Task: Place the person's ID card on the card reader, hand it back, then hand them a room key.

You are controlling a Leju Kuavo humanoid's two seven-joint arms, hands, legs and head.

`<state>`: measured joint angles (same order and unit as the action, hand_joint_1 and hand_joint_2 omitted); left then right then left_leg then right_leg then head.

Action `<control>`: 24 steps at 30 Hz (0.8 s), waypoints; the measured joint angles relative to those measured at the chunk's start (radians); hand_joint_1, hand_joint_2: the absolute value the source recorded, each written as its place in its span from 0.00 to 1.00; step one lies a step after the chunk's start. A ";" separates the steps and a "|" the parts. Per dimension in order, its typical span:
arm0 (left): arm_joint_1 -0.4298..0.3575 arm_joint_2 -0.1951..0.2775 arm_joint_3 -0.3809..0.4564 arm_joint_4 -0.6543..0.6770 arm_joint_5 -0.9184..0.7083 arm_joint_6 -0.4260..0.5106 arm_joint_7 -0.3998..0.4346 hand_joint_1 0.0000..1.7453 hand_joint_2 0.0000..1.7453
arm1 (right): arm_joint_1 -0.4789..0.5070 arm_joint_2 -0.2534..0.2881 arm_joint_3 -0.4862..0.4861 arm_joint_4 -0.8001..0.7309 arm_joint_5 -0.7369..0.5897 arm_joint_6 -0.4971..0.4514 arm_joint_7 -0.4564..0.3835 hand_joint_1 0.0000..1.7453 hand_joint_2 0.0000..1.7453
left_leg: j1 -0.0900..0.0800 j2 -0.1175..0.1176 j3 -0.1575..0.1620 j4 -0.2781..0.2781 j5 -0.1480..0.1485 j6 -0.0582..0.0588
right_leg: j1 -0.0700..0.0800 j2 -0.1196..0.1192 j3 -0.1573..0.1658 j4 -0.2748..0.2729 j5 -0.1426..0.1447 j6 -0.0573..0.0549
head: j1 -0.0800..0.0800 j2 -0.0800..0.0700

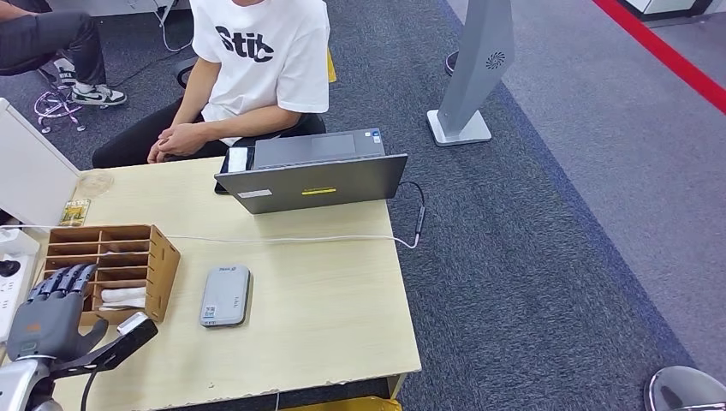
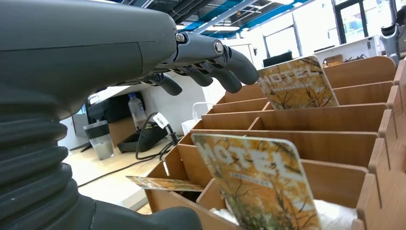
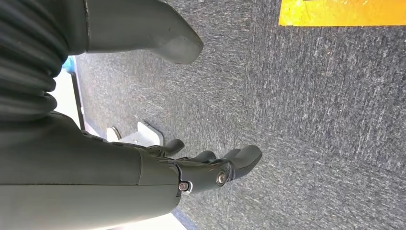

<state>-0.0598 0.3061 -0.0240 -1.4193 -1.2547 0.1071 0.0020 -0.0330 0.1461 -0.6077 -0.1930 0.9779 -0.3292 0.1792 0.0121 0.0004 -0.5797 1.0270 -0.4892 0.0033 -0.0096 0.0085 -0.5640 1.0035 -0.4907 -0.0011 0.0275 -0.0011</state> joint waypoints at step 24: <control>-0.029 -0.021 -0.040 0.034 0.084 -0.092 -0.043 0.18 1.00 | 0.000 0.000 0.000 0.000 0.030 0.003 -0.002 0.00 1.00 | 0.000 0.000 0.000 0.000 0.000 0.000 | 0.000 0.000 0.000 0.000 0.000 0.000 | 0.000 0.000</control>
<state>-0.0890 0.2853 -0.0642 -1.3853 -1.1705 0.0151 -0.0410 -0.0333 0.1461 -0.6082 -0.1930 1.0077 -0.3258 0.1770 0.0122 0.0005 -0.5797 1.0271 -0.4892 0.0033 -0.0096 0.0086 -0.5640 1.0035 -0.4907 -0.0011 0.0274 -0.0011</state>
